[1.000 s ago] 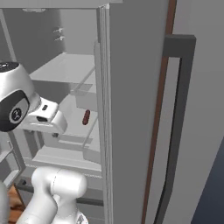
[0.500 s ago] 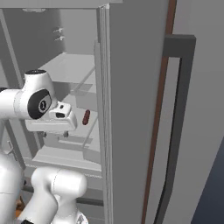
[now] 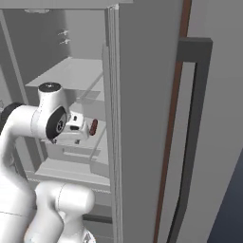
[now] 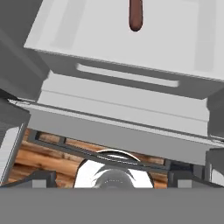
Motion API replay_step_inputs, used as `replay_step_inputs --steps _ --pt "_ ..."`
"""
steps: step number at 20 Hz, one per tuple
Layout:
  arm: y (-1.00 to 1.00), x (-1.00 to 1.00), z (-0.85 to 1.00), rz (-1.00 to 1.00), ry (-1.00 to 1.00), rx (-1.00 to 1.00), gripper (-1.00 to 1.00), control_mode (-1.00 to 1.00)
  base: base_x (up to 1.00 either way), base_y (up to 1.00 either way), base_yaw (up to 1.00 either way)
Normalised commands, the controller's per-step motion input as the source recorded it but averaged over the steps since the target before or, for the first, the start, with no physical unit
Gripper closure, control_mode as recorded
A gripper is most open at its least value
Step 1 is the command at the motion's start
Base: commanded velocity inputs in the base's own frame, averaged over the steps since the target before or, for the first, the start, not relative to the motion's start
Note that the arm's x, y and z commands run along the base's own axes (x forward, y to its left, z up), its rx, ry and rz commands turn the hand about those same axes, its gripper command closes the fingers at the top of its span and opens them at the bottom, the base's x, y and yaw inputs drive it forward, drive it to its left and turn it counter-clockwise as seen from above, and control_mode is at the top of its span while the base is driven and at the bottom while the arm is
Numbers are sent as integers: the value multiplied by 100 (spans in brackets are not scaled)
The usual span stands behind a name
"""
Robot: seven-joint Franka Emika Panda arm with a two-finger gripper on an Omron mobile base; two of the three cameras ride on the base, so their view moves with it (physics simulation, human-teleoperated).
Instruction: Retrieve the sausage and cheese from the fridge and place them on the cutting board on the counter.
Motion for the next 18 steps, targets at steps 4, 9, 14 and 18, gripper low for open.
replay_step_inputs --steps 4,9,14,18 --pt "0 49 0 0 1 10 -100 -100 0 0 0" --pt "5 49 -4 0 5 0 -100 -100 0 0 0" --pt "2 32 -28 0 -8 0 -100 -100 0 0 0" --pt "2 40 -35 0 0 0 -100 -100 0 0 0"
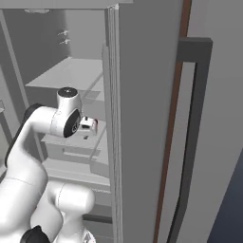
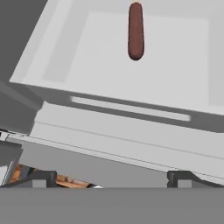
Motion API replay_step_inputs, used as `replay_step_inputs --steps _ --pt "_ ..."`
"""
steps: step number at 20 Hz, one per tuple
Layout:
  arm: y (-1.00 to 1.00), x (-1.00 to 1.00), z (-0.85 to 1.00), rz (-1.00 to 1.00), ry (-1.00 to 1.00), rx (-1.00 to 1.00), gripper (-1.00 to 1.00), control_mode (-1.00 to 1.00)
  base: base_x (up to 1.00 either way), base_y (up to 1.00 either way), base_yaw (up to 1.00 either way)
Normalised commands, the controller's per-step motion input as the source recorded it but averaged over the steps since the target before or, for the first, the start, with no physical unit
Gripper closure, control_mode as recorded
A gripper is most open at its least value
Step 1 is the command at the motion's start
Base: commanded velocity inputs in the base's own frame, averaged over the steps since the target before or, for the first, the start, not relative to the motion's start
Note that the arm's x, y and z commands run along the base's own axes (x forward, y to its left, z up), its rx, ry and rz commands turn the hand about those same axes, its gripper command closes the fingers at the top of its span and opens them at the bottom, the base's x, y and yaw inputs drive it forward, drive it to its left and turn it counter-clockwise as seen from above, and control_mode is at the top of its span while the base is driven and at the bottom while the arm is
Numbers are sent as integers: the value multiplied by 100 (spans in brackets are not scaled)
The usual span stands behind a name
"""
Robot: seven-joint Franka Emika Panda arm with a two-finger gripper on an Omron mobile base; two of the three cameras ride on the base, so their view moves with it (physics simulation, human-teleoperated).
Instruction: Retrieve the sausage and cheese from the fridge and place them on the cutting board on the counter.
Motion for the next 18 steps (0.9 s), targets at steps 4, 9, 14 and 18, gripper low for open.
replay_step_inputs --steps 4,9,14,18 --pt "0 36 -22 0 0 0 -100 -100 0 0 0" --pt "0 46 -16 0 -1 0 -100 -100 0 0 0" --pt "5 34 -32 0 -2 0 -100 -100 0 0 0" --pt "4 28 -28 0 0 0 -100 -100 0 0 0"
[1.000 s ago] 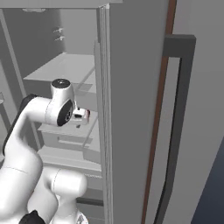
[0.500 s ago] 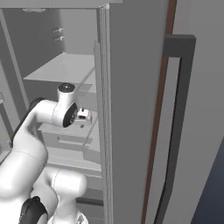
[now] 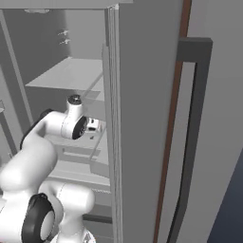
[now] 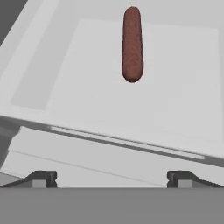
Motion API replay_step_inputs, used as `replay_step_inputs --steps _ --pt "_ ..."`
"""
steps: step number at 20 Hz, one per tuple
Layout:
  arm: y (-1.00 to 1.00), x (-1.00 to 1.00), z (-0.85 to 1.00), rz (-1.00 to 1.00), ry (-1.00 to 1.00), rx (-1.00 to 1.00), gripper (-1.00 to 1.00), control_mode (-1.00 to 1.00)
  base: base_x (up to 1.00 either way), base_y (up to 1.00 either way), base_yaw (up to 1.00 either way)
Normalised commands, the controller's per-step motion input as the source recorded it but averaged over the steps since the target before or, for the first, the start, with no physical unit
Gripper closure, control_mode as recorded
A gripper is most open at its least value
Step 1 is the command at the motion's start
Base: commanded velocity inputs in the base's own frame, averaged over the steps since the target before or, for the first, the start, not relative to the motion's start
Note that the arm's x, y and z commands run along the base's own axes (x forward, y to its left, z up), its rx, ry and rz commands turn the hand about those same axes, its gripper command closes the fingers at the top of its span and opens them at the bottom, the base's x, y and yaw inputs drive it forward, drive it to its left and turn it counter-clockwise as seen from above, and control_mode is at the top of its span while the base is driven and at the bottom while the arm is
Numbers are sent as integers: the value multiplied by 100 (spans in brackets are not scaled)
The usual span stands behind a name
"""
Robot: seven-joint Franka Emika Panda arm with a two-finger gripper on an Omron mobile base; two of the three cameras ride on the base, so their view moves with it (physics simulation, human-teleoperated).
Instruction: Retrieve the sausage and cheese from the fridge and place them on the cutting board on the counter.
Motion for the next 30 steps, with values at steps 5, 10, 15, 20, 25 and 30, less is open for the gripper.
replay_step_inputs --steps 5,10,15,20,25,30 --pt "3 36 -16 0 0 0 -100 -100 0 0 0" --pt "0 43 -19 0 0 0 -100 -100 0 0 0" --pt "0 40 -4 0 0 0 -100 -100 0 0 0" --pt "2 38 -6 0 0 0 -100 -100 0 0 0" --pt "4 41 -33 0 0 -1 -100 -100 0 0 0" --pt "0 43 -22 0 0 0 -100 -100 0 0 0"
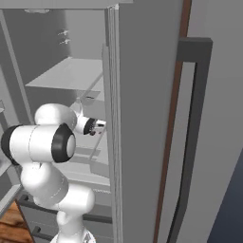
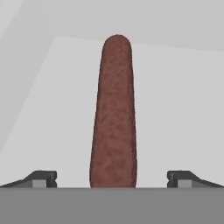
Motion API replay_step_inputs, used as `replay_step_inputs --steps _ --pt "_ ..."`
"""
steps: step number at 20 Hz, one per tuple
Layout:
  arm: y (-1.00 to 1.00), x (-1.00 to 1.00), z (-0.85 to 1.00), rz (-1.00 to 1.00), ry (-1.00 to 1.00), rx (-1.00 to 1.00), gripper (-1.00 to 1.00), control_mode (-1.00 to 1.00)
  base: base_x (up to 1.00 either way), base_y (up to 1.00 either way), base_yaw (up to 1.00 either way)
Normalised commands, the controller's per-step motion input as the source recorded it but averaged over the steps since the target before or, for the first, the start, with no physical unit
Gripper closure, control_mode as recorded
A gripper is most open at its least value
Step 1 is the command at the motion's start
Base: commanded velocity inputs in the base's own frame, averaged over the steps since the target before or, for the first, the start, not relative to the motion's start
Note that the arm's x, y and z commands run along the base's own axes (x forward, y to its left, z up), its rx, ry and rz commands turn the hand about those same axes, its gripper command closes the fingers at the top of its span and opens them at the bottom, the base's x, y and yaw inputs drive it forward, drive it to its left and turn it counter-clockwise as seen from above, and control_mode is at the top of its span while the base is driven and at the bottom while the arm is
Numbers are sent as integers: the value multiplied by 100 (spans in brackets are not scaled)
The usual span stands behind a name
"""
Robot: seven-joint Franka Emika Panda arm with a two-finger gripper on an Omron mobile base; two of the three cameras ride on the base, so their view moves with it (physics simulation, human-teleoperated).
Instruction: Retrieve the sausage and cheese from the fridge and place them on the cutting board on the counter.
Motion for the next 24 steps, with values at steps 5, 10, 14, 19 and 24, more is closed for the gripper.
replay_step_inputs --steps 5,10,14,19,24 --pt "2 39 -20 0 0 0 -100 -100 0 0 0" --pt "14 8 -35 0 0 0 -100 -100 0 0 0" --pt "9 2 -32 0 0 0 100 -100 0 0 0" --pt "0 0 0 0 0 0 100 -100 0 0 0" --pt "0 -17 -9 0 0 0 100 -100 0 0 0"
